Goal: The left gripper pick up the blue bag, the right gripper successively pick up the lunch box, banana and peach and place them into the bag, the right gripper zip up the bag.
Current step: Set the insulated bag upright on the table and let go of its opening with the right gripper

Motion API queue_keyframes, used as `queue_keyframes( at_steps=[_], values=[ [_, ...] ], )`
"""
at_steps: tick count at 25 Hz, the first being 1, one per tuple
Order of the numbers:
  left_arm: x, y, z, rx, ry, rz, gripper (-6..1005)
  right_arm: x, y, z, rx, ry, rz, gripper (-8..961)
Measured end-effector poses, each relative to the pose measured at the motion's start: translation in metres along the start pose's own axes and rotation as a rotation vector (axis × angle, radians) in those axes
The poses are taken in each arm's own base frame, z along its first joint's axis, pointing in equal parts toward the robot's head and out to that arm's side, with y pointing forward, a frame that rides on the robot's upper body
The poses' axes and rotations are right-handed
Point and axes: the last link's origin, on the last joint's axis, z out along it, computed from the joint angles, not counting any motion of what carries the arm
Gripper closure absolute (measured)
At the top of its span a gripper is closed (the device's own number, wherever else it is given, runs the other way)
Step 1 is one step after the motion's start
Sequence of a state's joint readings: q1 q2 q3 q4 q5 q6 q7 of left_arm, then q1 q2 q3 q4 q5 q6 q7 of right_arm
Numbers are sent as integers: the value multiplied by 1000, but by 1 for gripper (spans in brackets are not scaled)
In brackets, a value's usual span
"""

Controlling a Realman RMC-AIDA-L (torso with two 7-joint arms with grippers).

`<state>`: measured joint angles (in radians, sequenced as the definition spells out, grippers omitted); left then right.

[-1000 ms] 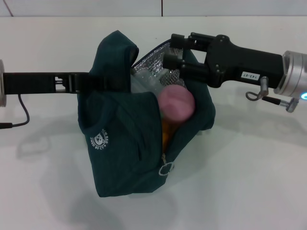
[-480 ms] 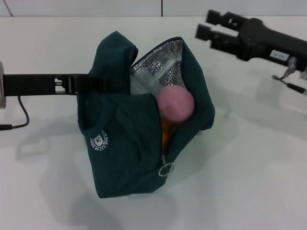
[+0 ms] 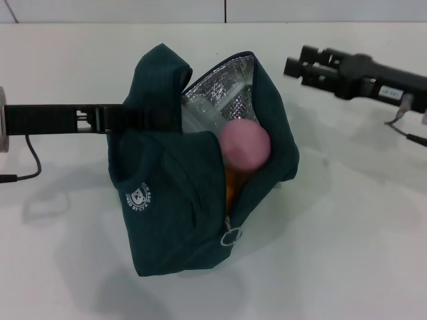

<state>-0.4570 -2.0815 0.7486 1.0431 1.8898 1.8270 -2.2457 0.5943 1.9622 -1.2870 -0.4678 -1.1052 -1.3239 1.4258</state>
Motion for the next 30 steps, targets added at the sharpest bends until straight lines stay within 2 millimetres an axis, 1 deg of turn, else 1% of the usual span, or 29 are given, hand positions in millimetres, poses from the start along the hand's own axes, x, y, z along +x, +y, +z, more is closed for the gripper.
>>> queue_keyframes(
  at_steps=[1, 7, 18, 24, 30],
  values=[
    [0, 0, 0, 0, 0, 0, 954, 6, 0, 5, 10, 36, 6, 275],
    [0, 0, 0, 0, 0, 0, 953, 15, 0, 18, 22, 113, 30, 276],
    [2, 0, 0, 2, 0, 5, 953, 22, 0, 24, 46, 128, 46, 283],
    [3, 0, 0, 2, 0, 16, 953, 26, -4, 24, 69, 159, 39, 228],
    [4, 0, 0, 2, -1, 19, 953, 22, -5, 22, 74, 164, 57, 173]
  ],
)
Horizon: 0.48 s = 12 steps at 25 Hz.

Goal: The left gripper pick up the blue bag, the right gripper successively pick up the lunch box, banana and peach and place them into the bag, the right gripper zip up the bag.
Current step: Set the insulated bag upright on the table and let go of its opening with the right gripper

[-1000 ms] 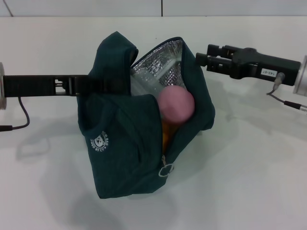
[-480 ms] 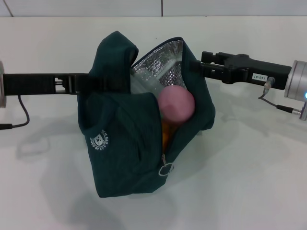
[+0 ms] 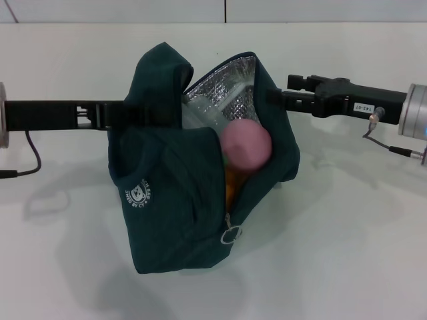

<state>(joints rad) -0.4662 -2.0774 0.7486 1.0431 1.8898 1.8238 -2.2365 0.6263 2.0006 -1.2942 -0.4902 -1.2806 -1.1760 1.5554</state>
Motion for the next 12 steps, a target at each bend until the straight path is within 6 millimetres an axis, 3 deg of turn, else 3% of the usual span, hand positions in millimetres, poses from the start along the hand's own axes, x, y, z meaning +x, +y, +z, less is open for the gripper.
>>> queue_keyframes(
  at_steps=[12],
  values=[
    [1, 1, 0, 0, 2, 6, 953, 2, 4, 6, -13, 30, 33, 70]
  ],
)
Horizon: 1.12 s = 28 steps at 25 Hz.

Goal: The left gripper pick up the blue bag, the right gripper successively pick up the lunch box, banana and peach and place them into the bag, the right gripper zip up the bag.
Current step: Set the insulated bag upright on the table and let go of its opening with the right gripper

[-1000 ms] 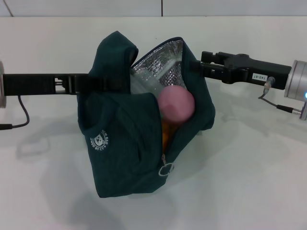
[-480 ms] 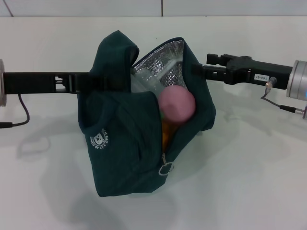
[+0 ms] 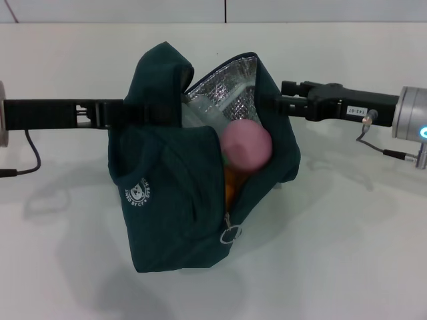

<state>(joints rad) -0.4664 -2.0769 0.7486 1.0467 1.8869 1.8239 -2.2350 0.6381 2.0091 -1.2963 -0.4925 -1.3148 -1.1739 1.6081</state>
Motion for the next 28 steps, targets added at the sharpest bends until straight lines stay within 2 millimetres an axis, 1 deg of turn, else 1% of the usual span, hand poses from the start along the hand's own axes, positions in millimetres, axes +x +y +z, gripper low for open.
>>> queue_keyframes(
  at_steps=[8, 12, 17, 22, 28],
  values=[
    [-1, 0, 0, -3, 6, 7, 953, 5, 1, 7, 8, 43, 21, 77],
    [-1, 0, -1, -6, 11, 7, 952, 5, 4, 9, -1, 49, 2, 81],
    [-3, 0, -2, -4, 13, 3, 952, 5, 9, 9, 0, 52, -47, 278],
    [-4, -1, -3, -3, 14, 3, 952, 3, 12, 7, -1, 38, -82, 512],
    [-5, -1, -4, -1, 15, 0, 952, 1, 15, 5, -14, 24, -94, 607]
  ],
)
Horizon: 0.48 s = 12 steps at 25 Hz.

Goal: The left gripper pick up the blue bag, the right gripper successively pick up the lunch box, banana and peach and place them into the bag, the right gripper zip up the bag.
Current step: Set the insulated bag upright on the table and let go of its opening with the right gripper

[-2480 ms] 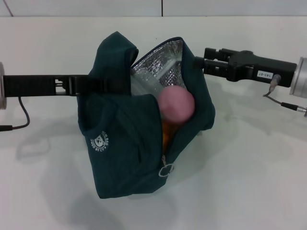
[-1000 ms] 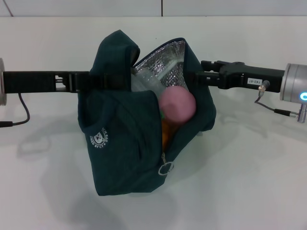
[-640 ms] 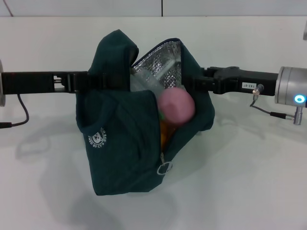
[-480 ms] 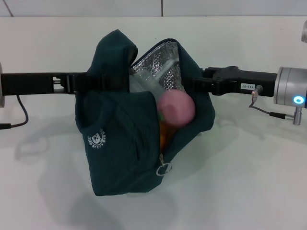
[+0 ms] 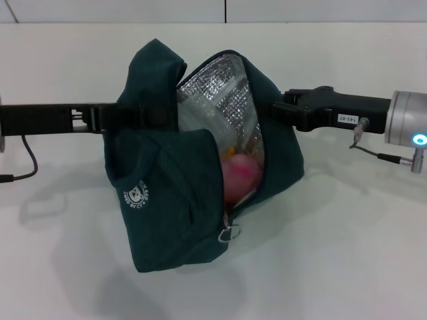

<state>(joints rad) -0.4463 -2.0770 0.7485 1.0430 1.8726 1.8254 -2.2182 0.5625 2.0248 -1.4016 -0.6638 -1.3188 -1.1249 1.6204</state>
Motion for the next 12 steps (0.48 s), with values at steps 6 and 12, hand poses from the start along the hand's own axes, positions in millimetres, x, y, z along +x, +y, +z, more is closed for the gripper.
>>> queue_keyframes(
  at_steps=[6, 12],
  values=[
    [-1, 0, -1, 2, 1, -3, 952, -12, 5, -16, -16, -84, -13, 700],
    [-3, 0, 0, -5, 2, -5, 952, -24, 10, -34, -57, -156, -34, 731]
  ],
)
